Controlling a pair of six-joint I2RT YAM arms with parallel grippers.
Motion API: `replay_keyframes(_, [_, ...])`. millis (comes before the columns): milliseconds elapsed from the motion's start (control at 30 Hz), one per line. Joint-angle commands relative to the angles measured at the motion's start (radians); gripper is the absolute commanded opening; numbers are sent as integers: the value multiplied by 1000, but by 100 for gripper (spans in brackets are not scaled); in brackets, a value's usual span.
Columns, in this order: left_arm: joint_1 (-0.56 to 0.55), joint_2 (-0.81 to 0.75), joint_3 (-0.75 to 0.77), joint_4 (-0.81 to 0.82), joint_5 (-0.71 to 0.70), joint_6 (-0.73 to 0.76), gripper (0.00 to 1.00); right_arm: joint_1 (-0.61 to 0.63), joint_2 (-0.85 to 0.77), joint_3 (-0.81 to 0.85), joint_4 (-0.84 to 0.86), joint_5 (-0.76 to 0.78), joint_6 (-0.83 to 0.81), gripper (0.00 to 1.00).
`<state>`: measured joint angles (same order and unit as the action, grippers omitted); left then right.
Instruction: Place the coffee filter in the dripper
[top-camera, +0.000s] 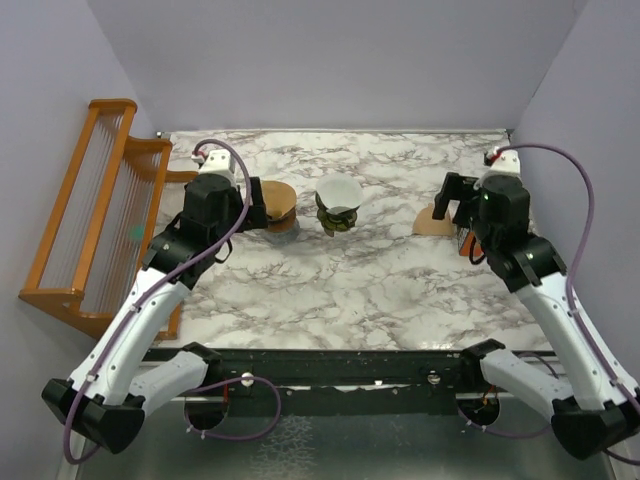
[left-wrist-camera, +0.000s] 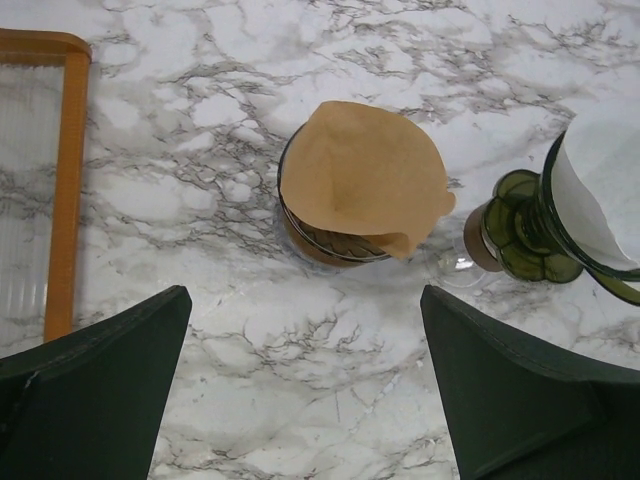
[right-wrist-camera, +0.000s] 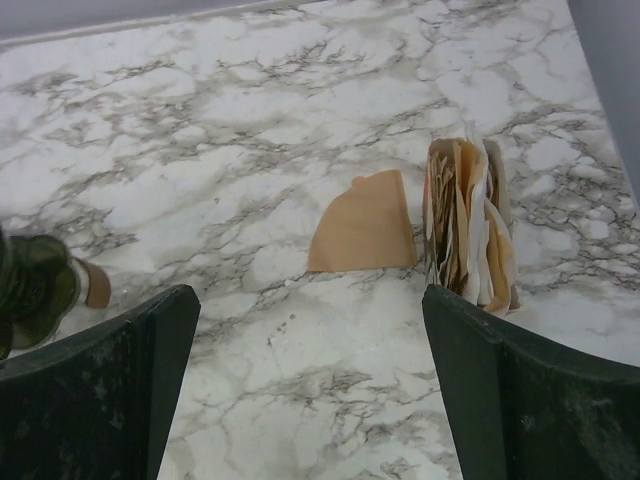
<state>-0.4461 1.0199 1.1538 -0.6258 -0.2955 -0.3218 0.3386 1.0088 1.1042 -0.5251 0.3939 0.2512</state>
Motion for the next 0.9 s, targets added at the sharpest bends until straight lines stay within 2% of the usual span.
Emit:
replay_keyframes(0, [7, -111, -84, 42, 95, -15, 99, 2, -164, -97, 32, -175, -53, 100])
replay_keyframes(200, [7, -289, -224, 119, 194, -35, 99, 2, -272, -173, 21, -170, 12, 100])
replay_keyframes(400, [7, -428, -345, 139, 233, -76, 99, 2, -339, -250, 10, -195, 40, 100])
replay_keyframes(600, [7, -491, -417, 139, 255, -108, 99, 2, -437, -329, 50, -218, 44, 100])
replay_keyframes(867, [7, -527, -441, 141, 259, -100, 99, 2, -447, -348, 39, -249, 41, 100])
